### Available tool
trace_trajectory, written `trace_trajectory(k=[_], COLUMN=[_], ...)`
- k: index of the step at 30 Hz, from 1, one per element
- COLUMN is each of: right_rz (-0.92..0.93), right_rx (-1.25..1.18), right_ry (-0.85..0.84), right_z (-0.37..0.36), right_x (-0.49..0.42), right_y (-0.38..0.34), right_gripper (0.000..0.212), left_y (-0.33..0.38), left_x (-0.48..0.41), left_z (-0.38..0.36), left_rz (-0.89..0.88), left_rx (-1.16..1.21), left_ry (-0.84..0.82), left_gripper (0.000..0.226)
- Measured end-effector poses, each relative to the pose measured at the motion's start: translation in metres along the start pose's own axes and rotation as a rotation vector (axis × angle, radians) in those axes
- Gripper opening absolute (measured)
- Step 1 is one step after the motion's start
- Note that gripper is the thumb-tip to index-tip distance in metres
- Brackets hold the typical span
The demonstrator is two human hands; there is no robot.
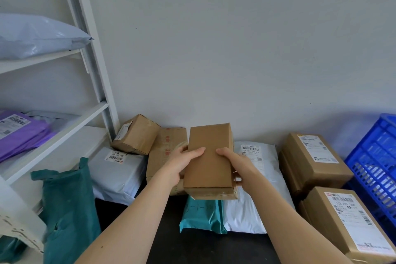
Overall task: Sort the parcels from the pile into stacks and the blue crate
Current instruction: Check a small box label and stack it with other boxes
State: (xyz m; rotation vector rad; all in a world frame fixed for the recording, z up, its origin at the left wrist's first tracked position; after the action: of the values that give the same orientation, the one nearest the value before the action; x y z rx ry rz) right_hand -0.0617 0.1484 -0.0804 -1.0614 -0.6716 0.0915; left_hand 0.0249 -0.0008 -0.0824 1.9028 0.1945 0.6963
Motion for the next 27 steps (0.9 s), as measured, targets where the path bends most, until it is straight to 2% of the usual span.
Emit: trace_trajectory(k=[5,18,23,27], right_rz=[-0.027,-0.023,0.013,0.067], right_rx=[-0.045,-0.090,-0.069,-0.052], right_ry=[-0.037,-0.040,-0.084,-0.091], right_z=[0.001,0.003,0.007,0.012], right_x=[0.000,0.002,0.003,0.002], right_y=[0.001,-0.003,-0.002,-0.002], right_gripper=[0.046,0.042,0.035,0.026], left_y=[-0.004,0.000,0.000,0.001], left_x=[0.006,0.006,0.006,0.007], left_z=[0.000,-0.009,-0.007,-0.009], left_rz=[0.194,0.103,0.103,0.099], left_rx=[0.061,0.125,0.060,0.013], left_ry=[-0.072,-0.037,-0.047,-0.098], left_gripper=[0.040,0.020,0.035,0.032])
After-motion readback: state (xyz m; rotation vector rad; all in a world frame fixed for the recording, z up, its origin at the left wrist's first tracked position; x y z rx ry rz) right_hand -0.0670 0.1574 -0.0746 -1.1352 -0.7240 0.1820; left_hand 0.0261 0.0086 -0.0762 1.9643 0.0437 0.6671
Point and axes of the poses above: each hand's wrist, its own x-axis away from the middle knuckle, its own z-axis out of the back of the hand, y = z × x, the point moved 2 cm from there along -x, towards the middle knuckle, and after that the axes turned 12 degrees about x, right-handed, at the moved point
